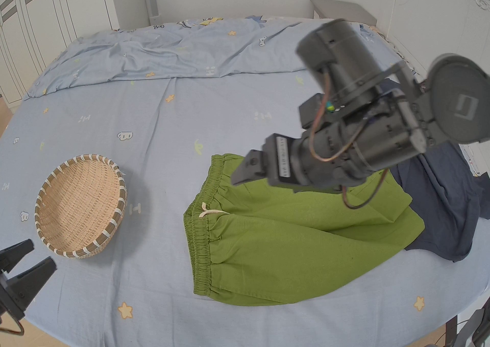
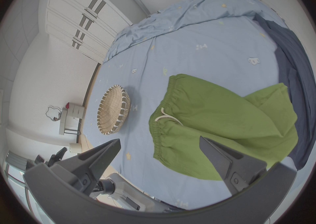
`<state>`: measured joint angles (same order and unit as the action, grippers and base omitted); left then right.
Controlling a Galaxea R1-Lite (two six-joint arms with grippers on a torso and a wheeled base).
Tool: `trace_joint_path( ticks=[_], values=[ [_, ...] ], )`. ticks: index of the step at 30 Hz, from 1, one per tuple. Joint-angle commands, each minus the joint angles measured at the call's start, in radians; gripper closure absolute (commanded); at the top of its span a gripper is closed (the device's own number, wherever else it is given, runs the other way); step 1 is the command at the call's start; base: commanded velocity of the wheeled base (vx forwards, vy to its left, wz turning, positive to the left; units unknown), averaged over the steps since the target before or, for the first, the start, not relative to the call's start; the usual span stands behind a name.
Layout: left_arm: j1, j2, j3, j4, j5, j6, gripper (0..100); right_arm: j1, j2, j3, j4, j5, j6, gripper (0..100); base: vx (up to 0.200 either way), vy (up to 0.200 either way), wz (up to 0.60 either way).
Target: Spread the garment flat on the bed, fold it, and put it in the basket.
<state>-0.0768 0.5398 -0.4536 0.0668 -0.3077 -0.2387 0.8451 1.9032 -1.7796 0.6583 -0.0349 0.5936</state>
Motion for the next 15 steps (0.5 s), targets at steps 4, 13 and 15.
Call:
trace_joint_path(
  ticks=[4, 13, 15],
  values=[
    [-0.232, 0.694, -0.016, -0.257, -0.148, -0.179, 0, -0.284, -0.481, 0.672, -0.473, 0.067, -0.020, 0, 0.000, 0.000, 0.00],
    [-0.271, 0.884, 0.047, -0.383, -0.320, -0.160, 0, -0.419, -0.513, 0.775, -0.574, -0.059, 0.020, 0, 0.000, 0.000, 0.00],
    [-0.271, 0.910, 0.059, -0.384, -0.330, -0.151, 0, -0.419, -0.513, 0.775, -0.571, -0.045, 0.058, 0, 0.000, 0.000, 0.00]
  ],
)
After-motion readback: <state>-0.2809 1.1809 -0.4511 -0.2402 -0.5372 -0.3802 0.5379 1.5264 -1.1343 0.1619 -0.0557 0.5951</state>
